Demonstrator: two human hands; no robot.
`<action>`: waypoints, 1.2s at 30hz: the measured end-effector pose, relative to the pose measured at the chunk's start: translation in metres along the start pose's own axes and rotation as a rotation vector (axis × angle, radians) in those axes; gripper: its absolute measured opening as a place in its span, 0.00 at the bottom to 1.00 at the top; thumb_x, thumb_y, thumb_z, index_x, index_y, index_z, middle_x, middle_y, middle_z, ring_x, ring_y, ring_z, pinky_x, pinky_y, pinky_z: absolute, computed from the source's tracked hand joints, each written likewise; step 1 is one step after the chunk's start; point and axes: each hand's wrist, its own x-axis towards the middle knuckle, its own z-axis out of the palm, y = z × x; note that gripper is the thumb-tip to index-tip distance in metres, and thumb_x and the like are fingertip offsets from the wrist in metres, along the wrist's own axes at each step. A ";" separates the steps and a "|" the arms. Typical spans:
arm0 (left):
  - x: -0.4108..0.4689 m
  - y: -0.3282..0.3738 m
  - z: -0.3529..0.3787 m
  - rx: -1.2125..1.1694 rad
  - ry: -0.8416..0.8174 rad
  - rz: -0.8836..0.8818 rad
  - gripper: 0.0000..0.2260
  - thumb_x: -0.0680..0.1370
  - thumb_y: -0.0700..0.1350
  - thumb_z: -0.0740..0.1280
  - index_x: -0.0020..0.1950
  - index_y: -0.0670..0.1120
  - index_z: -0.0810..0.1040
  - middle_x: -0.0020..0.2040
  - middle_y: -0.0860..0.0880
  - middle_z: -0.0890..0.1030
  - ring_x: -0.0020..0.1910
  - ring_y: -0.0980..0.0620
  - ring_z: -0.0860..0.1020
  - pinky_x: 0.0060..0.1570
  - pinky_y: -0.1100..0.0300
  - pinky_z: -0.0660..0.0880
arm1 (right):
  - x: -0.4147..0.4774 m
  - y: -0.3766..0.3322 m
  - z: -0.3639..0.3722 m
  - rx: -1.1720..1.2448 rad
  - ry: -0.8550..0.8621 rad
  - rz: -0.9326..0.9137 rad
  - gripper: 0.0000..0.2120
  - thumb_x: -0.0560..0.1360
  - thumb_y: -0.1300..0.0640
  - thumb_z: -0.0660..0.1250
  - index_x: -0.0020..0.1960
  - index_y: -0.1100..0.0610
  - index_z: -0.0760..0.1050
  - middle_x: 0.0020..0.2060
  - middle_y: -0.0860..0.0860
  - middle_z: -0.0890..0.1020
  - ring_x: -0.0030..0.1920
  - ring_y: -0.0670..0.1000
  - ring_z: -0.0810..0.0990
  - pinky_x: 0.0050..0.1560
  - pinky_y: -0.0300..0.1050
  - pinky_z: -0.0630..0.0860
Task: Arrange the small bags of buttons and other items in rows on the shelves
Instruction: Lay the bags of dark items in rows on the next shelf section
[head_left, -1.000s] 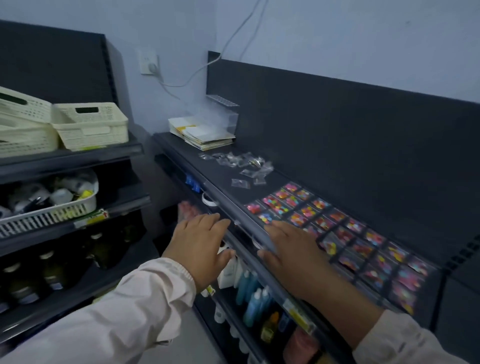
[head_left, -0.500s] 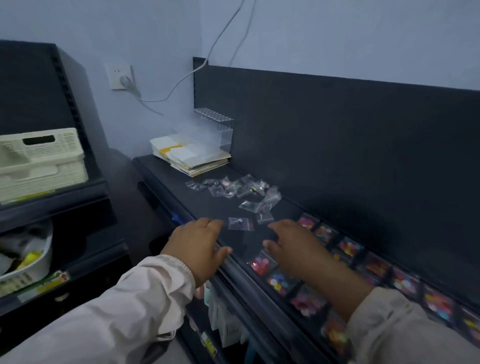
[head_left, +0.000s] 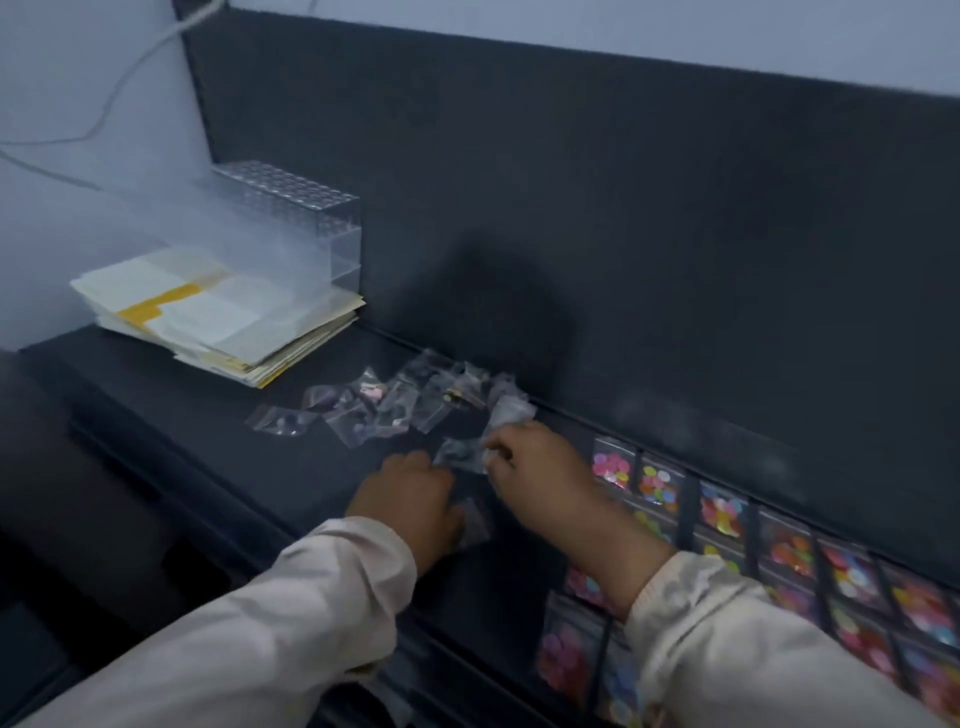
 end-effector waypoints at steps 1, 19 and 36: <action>0.008 -0.005 0.002 0.004 -0.027 0.050 0.16 0.77 0.54 0.60 0.60 0.47 0.75 0.58 0.45 0.72 0.60 0.45 0.70 0.57 0.52 0.71 | 0.007 -0.003 0.005 -0.016 0.003 0.012 0.13 0.78 0.54 0.61 0.59 0.55 0.76 0.56 0.53 0.76 0.56 0.53 0.75 0.55 0.42 0.71; 0.070 -0.104 -0.007 -0.554 -0.041 0.152 0.09 0.74 0.46 0.66 0.36 0.51 0.69 0.38 0.53 0.77 0.40 0.53 0.76 0.42 0.57 0.71 | 0.068 -0.029 0.055 -0.281 -0.107 0.158 0.25 0.73 0.61 0.64 0.68 0.46 0.68 0.61 0.49 0.75 0.63 0.54 0.68 0.64 0.45 0.67; 0.030 0.001 -0.044 -1.546 -0.372 -0.167 0.09 0.76 0.33 0.64 0.40 0.46 0.75 0.55 0.42 0.79 0.57 0.41 0.76 0.32 0.58 0.75 | -0.067 -0.033 -0.023 1.406 0.464 0.784 0.09 0.77 0.66 0.61 0.41 0.55 0.67 0.26 0.49 0.80 0.31 0.48 0.76 0.25 0.36 0.72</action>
